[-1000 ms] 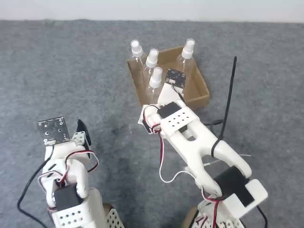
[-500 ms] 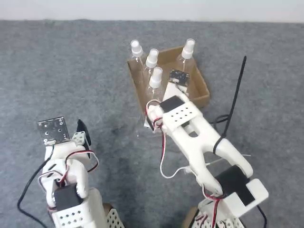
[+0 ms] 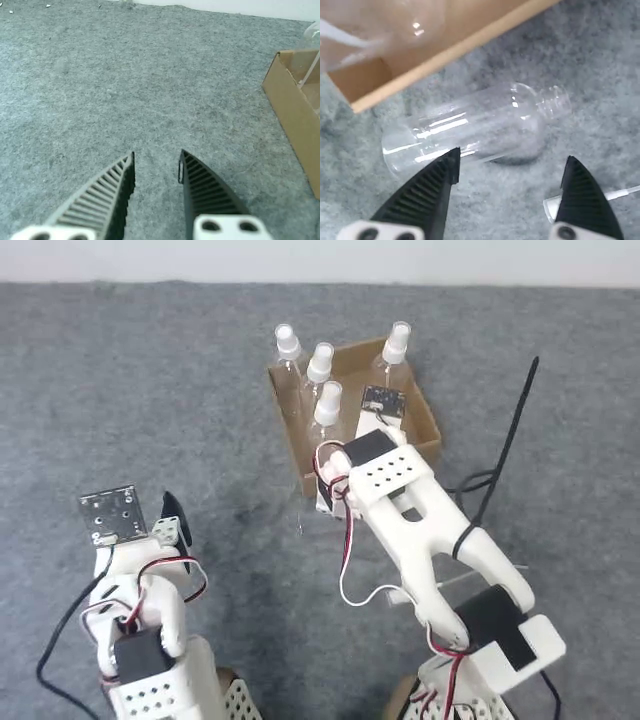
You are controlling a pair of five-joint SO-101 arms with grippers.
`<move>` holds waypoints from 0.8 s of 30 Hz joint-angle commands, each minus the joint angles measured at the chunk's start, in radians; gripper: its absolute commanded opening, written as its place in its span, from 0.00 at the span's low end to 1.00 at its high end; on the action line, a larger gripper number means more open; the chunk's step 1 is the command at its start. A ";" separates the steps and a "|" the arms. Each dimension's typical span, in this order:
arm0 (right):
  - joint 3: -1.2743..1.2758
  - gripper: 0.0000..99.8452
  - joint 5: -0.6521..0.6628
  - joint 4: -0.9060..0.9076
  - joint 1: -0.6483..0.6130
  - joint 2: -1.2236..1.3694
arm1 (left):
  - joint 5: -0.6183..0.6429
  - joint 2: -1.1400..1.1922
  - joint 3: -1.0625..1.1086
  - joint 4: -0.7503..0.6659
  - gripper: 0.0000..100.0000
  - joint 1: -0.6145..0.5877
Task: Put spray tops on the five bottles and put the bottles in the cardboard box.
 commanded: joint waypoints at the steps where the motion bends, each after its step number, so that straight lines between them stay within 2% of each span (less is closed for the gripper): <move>1: -0.069 0.26 -0.084 0.033 0.013 -0.079 | -0.009 -0.018 -0.012 -0.032 0.14 0.003; 12: -0.064 0.26 -0.331 0.047 0.008 -0.174 | -0.009 -0.018 -0.012 -0.032 0.14 0.003; 18: -0.064 0.26 -0.397 0.044 -0.015 -0.173 | -0.009 -0.018 -0.012 -0.032 0.14 0.003; 24: -0.071 0.26 -0.407 0.038 -0.010 -0.097 | -0.009 -0.018 -0.012 -0.032 0.14 0.003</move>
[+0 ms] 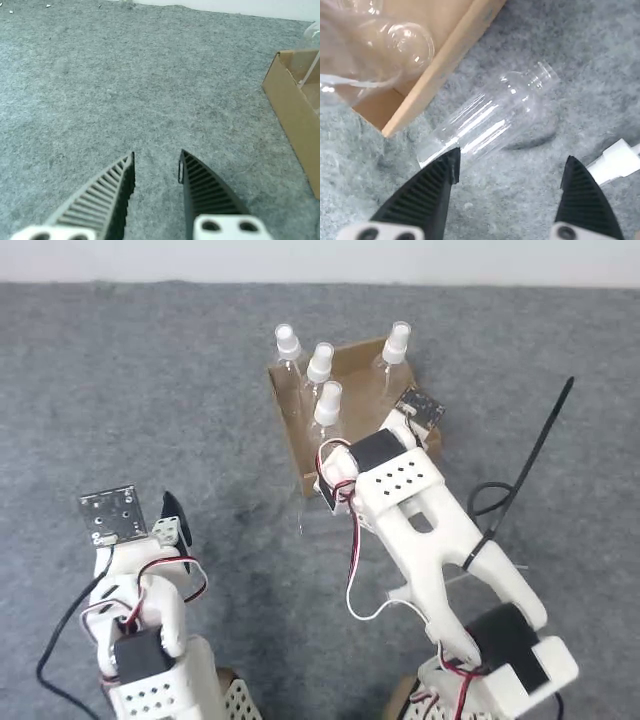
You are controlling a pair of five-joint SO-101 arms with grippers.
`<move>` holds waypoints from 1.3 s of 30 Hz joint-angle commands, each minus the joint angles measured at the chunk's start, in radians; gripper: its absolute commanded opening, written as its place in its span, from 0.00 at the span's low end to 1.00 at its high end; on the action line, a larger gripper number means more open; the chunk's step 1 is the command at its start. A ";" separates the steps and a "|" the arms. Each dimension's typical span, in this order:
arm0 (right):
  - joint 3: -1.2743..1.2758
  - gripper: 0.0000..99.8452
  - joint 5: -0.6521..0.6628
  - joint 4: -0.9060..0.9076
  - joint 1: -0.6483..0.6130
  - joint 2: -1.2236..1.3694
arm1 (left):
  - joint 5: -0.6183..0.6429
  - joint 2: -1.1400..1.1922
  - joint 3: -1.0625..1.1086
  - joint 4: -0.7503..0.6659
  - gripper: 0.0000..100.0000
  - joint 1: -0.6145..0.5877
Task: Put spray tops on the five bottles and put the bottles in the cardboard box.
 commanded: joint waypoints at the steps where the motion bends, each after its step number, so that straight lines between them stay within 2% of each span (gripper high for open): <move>1: -0.063 0.26 -0.014 -0.008 -0.004 0.033 | -0.009 -0.018 -0.012 -0.032 0.14 0.003; 17: -0.221 0.26 -0.017 -0.048 -0.004 0.386 | -0.009 -0.018 -0.012 -0.032 0.14 0.002; 32: -0.247 0.26 -0.006 -0.018 -0.002 0.432 | -0.009 -0.018 -0.012 -0.032 0.14 0.002; 39: -0.247 0.26 0.038 0.038 -0.004 0.426 | -0.011 -0.018 -0.012 -0.032 0.14 0.002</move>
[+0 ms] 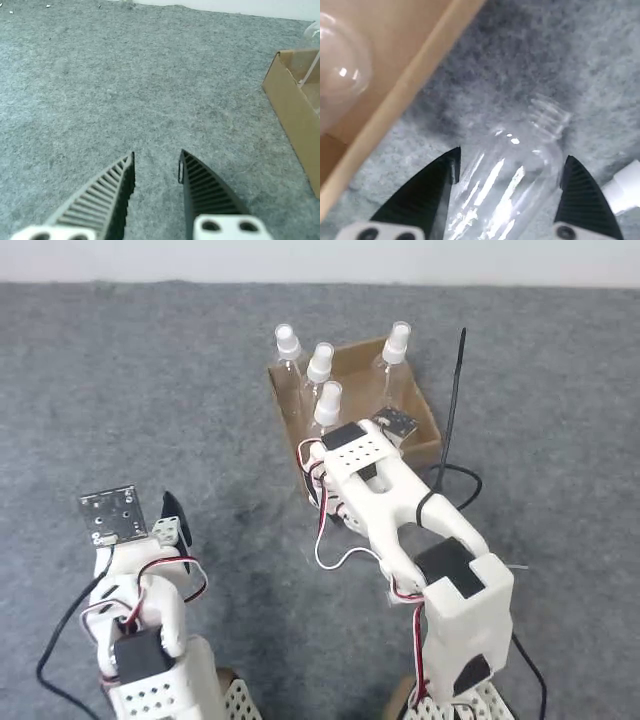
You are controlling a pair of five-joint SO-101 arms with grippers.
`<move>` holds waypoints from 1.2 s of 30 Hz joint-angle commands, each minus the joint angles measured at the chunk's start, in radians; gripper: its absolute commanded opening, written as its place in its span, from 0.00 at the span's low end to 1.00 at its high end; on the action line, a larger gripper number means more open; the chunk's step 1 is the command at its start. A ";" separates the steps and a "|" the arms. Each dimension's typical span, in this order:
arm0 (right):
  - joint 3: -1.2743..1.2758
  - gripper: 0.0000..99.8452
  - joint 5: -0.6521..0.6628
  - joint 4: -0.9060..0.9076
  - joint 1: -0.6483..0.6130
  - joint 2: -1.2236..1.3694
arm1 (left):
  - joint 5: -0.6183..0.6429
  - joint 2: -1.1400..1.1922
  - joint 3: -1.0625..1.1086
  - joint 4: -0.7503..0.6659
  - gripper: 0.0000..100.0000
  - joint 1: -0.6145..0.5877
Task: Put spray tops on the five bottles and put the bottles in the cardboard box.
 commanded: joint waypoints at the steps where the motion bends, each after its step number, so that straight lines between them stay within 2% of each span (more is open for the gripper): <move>1: -0.061 0.26 0.025 0.051 -0.004 -0.033 | -0.008 -0.018 -0.012 -0.032 0.14 0.002; 10: -0.061 0.25 0.026 0.114 -0.004 -0.030 | -0.008 -0.018 -0.012 -0.032 0.14 0.002; 18: -0.061 0.05 0.028 0.119 0.025 -0.025 | -0.008 -0.018 -0.012 -0.032 0.14 0.002; 28: -0.064 0.06 0.029 0.130 0.038 -0.039 | -0.008 -0.018 -0.012 -0.032 0.14 0.002; 36: -0.227 0.06 0.029 0.424 0.038 -0.134 | -0.008 -0.018 -0.012 -0.032 0.14 0.002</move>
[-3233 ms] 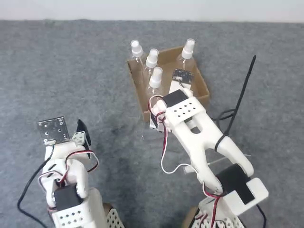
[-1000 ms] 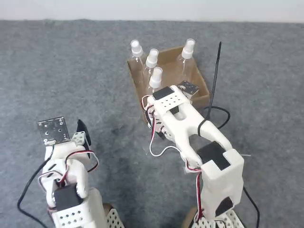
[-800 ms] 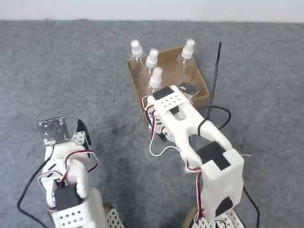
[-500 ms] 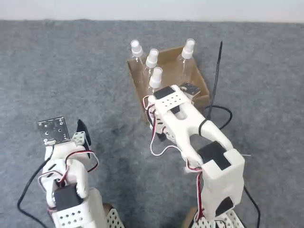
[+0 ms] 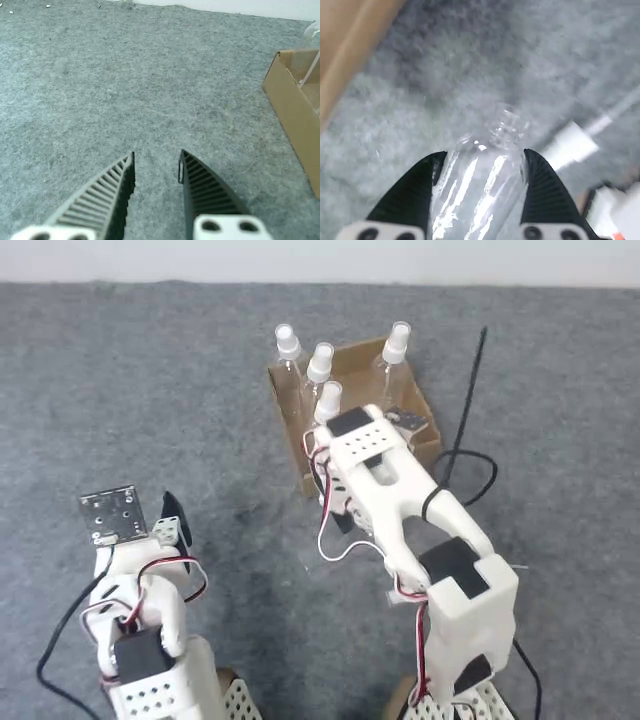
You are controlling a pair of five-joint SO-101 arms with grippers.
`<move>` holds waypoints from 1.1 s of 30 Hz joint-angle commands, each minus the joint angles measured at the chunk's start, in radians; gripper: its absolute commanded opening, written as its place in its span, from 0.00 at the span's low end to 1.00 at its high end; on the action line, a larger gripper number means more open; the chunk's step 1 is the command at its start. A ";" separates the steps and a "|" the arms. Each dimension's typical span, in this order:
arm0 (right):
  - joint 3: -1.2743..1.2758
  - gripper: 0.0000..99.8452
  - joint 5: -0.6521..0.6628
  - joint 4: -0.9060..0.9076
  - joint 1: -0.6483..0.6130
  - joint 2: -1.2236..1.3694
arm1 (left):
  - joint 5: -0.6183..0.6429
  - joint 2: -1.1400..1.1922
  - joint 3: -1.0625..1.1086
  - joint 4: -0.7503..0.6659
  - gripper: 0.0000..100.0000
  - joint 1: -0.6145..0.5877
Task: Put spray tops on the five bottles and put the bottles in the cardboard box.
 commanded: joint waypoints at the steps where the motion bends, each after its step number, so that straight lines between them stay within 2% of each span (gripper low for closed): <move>1: -0.123 0.06 0.012 0.162 0.013 -0.125 | -0.008 -0.018 -0.012 -0.032 0.14 0.002; 4: -0.127 0.06 0.046 0.183 0.012 -0.154 | -0.008 -0.018 -0.012 -0.032 0.14 0.002; 13: -0.040 0.06 0.353 0.186 0.013 -0.354 | -0.008 -0.018 -0.012 -0.032 0.14 0.002; 21: 0.071 0.06 0.470 0.185 0.019 -0.572 | -0.008 -0.018 -0.012 -0.032 0.14 0.002; 27: 0.150 0.06 0.669 0.182 0.065 -0.648 | -0.008 -0.018 -0.012 -0.032 0.14 0.002; 33: 0.193 0.06 0.921 0.182 0.179 -0.654 | -0.008 -0.018 -0.012 -0.032 0.14 0.002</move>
